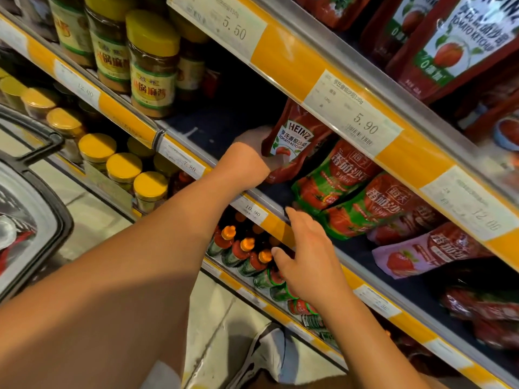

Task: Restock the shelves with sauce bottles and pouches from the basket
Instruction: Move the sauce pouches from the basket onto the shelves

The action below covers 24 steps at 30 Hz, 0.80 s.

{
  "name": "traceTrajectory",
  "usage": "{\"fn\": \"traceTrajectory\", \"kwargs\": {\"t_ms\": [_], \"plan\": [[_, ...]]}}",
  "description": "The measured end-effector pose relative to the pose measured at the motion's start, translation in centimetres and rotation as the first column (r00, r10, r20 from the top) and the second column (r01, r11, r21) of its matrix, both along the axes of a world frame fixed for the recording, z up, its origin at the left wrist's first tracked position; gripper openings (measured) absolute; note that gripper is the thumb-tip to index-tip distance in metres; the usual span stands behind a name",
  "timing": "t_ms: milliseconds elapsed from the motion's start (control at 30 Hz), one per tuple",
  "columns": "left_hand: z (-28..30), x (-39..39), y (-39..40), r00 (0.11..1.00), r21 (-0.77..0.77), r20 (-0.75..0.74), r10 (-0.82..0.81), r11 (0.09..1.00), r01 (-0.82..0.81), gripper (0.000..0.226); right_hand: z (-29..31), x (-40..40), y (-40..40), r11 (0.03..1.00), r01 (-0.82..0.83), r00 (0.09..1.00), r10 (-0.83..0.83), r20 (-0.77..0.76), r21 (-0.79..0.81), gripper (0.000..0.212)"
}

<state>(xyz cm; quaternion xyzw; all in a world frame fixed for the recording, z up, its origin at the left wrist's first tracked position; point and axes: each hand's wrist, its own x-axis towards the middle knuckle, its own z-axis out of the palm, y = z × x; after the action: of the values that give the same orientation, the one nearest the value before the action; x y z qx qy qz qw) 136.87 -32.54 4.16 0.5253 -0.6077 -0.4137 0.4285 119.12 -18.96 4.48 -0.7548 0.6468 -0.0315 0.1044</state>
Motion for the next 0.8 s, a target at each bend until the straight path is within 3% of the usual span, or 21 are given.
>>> {"fn": "traceTrajectory", "kwargs": {"t_ms": [500,700,800], "plan": [[1.3,-2.2,-0.5,0.988,0.047,0.151,-0.013,0.999,0.006,0.071,-0.5,-0.5,-0.2,1.000,-0.020,1.000,0.020,-0.013,0.015,0.084],[2.1,-0.7,0.8,0.990,0.033,0.137,-0.019,0.999,0.014,0.072,0.1,0.6,-0.1,1.000,0.012,0.999,-0.012,-0.031,0.018,0.081],[2.9,0.9,2.0,0.995,0.022,0.103,0.020,1.000,-0.022,0.079,0.9,1.9,-0.2,1.000,0.026,0.998,-0.026,0.051,0.000,0.076]]}}
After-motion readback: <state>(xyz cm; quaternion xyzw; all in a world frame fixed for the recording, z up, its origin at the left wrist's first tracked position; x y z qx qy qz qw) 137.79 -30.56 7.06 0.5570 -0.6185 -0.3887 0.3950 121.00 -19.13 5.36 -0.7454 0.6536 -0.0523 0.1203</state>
